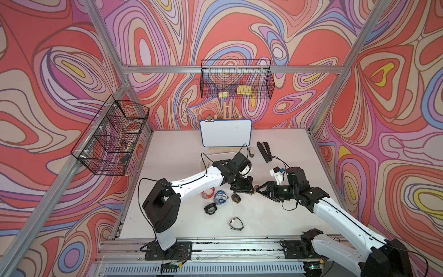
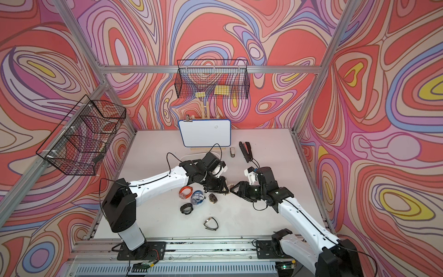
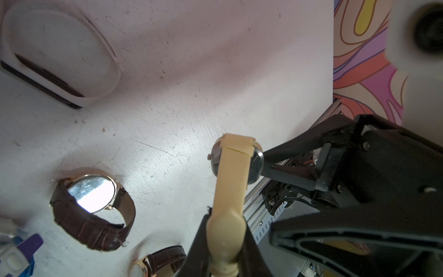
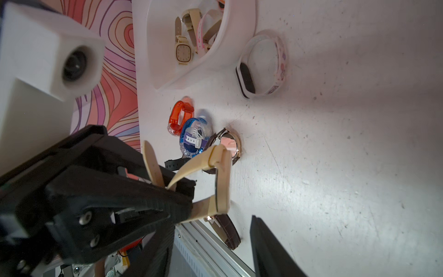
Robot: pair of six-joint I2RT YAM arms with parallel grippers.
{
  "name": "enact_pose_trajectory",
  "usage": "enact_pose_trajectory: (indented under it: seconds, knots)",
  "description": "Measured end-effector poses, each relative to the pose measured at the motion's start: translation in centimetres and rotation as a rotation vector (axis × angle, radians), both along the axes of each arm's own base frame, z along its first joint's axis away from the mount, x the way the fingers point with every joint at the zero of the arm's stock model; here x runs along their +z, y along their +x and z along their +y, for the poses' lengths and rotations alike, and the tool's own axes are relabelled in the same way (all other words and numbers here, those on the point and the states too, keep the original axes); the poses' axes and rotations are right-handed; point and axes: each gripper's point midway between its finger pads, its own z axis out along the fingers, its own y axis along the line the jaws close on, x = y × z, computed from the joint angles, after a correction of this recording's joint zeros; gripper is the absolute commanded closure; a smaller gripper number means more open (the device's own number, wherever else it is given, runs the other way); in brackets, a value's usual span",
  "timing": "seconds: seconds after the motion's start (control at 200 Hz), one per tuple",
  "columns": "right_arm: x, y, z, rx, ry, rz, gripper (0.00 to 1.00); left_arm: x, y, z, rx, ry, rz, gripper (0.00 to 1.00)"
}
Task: Put the watch into the storage box
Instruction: Pick up the watch at the center of the board.
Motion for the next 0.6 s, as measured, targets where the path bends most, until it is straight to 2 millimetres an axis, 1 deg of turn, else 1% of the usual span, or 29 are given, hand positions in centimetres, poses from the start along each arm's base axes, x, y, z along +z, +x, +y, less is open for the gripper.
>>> enact_pose_trajectory:
  seconds: [0.12, 0.165, 0.24, 0.346, 0.466, 0.596]
  knots:
    - [-0.9, 0.4, 0.1, 0.007, -0.019, 0.021, 0.52, 0.1, 0.0, -0.1, -0.001, -0.005, 0.0, 0.87]
    - [-1.0, 0.6, 0.2, 0.01, -0.024, 0.023, 0.52, 0.1, 0.0, -0.1, -0.001, -0.006, 0.0, 0.87]
    - [-1.0, 1.0, 0.5, 0.019, -0.031, 0.017, 0.57, 0.2, 0.0, -0.1, -0.002, -0.009, 0.0, 0.87]
    - [-1.3, 1.6, 0.8, 0.03, -0.039, 0.011, 0.59, 0.3, -0.1, -0.2, -0.005, -0.014, 0.001, 0.87]
    - [-1.6, 2.0, 1.2, 0.042, -0.051, 0.005, 0.69, 0.3, -0.2, -0.2, -0.008, -0.018, 0.006, 0.87]
    - [-1.3, 2.6, 1.6, 0.05, -0.058, -0.011, 0.79, 0.3, -0.2, -0.2, -0.009, -0.021, 0.008, 0.87]
